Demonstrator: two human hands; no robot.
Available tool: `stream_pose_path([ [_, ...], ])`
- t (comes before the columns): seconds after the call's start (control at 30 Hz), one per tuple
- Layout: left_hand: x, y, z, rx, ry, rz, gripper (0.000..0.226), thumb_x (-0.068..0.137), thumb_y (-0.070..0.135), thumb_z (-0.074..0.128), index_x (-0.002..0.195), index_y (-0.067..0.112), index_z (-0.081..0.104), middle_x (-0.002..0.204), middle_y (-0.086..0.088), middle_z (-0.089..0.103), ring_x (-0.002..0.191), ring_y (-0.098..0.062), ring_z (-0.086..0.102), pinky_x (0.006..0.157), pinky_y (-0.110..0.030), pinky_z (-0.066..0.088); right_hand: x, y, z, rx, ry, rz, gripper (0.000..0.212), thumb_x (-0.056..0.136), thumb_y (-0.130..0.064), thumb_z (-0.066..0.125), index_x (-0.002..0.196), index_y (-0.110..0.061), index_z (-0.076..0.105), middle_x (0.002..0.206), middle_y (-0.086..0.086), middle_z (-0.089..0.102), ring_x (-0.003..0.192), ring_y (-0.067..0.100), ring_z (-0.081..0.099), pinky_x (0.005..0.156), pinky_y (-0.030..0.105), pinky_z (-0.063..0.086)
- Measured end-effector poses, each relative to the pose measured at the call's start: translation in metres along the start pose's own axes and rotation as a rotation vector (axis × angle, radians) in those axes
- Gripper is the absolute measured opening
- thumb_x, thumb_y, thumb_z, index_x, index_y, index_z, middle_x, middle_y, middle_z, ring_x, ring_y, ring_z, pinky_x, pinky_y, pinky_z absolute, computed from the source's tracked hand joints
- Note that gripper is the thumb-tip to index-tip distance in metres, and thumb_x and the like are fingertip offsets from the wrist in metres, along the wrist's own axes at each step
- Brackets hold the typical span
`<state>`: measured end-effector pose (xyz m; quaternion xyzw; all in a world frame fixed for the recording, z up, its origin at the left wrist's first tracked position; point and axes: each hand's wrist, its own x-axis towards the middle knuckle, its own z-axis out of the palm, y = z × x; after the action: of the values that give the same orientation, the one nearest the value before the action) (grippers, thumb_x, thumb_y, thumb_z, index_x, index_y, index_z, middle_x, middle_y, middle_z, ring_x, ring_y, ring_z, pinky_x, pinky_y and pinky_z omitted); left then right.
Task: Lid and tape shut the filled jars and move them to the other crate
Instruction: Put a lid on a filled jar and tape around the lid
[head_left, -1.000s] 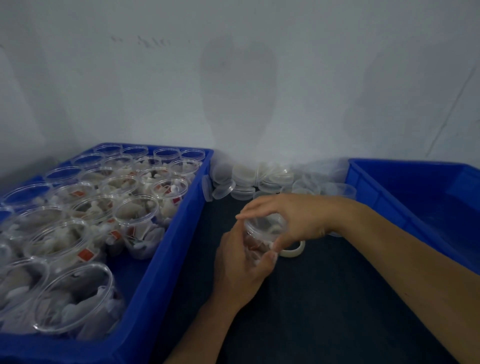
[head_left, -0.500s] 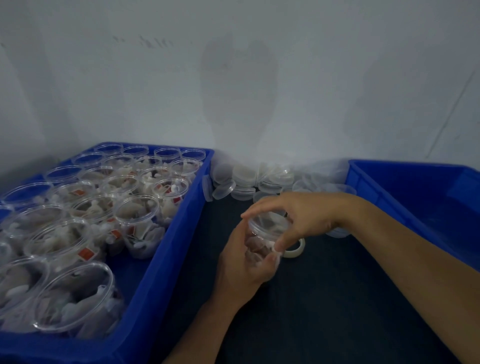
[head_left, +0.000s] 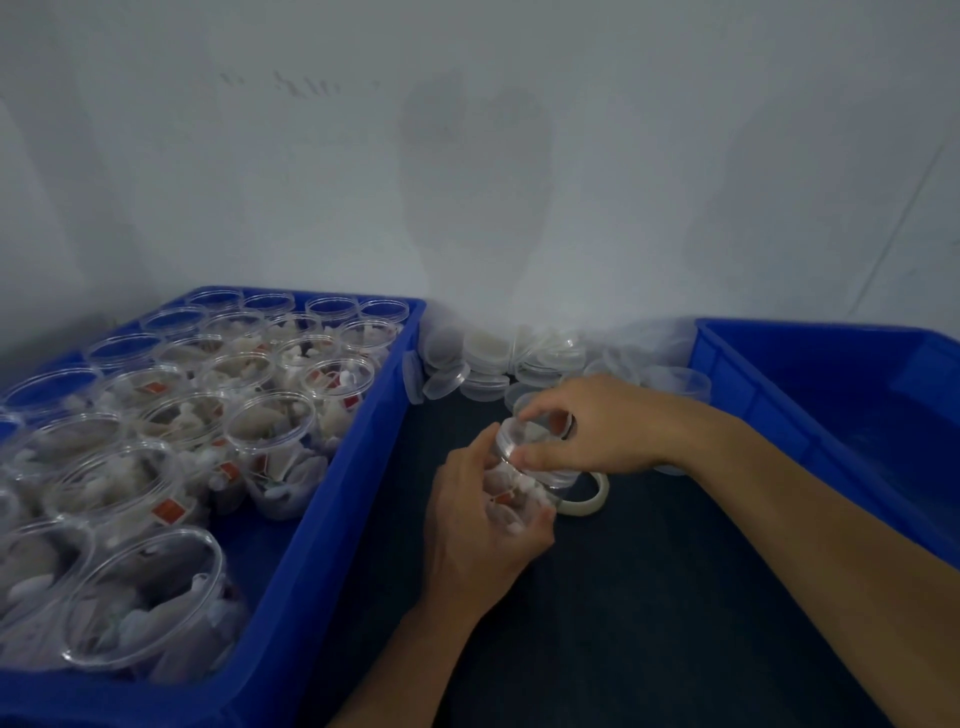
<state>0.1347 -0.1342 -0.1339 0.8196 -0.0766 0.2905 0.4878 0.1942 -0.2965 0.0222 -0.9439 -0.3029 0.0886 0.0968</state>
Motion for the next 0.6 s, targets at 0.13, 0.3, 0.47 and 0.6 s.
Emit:
stream_pose_path([
  [0.13,-0.001,0.000,0.000,0.045,-0.006,0.018,0.081,0.074,0.050,0.080,0.148,0.041,0.049,0.120,0.024,0.054,0.111,-0.009,0.061,0.082,-0.027,0.057,-0.002,-0.003,0.001,0.038,-0.002,0.077,0.081,0.063,-0.098,0.048,0.119,-0.041,0.062,0.108,-0.017,0.065,0.096,0.005,0.065,0.089,0.038,0.058],
  [0.3,-0.003,0.001,0.002,0.069,-0.007,0.028,0.079,0.069,0.052,0.084,0.141,0.042,0.051,0.117,0.027,0.054,0.110,-0.006,0.059,0.081,-0.028,0.055,0.002,-0.013,0.025,-0.017,0.108,0.245,0.093,0.080,-0.099,0.019,0.111,-0.025,0.064,0.099,-0.008,0.064,0.087,0.013,0.062,0.078,0.035,0.052],
  [0.47,0.000,-0.005,0.003,-0.026,0.008,-0.015,0.077,0.076,0.048,0.084,0.145,0.045,0.050,0.123,0.021,0.059,0.112,-0.008,0.064,0.080,-0.025,0.059,0.000,-0.009,0.015,0.173,0.015,0.104,0.080,0.078,-0.096,0.033,0.113,-0.031,0.063,0.110,-0.014,0.066,0.099,0.010,0.065,0.094,0.044,0.055],
  [0.6,-0.002,-0.004,0.005,-0.026,0.018,-0.012,0.073,0.075,0.047,0.085,0.140,0.046,0.051,0.113,0.021,0.059,0.107,-0.004,0.063,0.080,-0.013,0.051,0.001,-0.006,0.024,0.052,0.081,0.160,0.073,0.073,-0.097,0.042,0.096,-0.031,0.063,0.092,-0.012,0.066,0.083,0.008,0.063,0.082,0.040,0.057],
])
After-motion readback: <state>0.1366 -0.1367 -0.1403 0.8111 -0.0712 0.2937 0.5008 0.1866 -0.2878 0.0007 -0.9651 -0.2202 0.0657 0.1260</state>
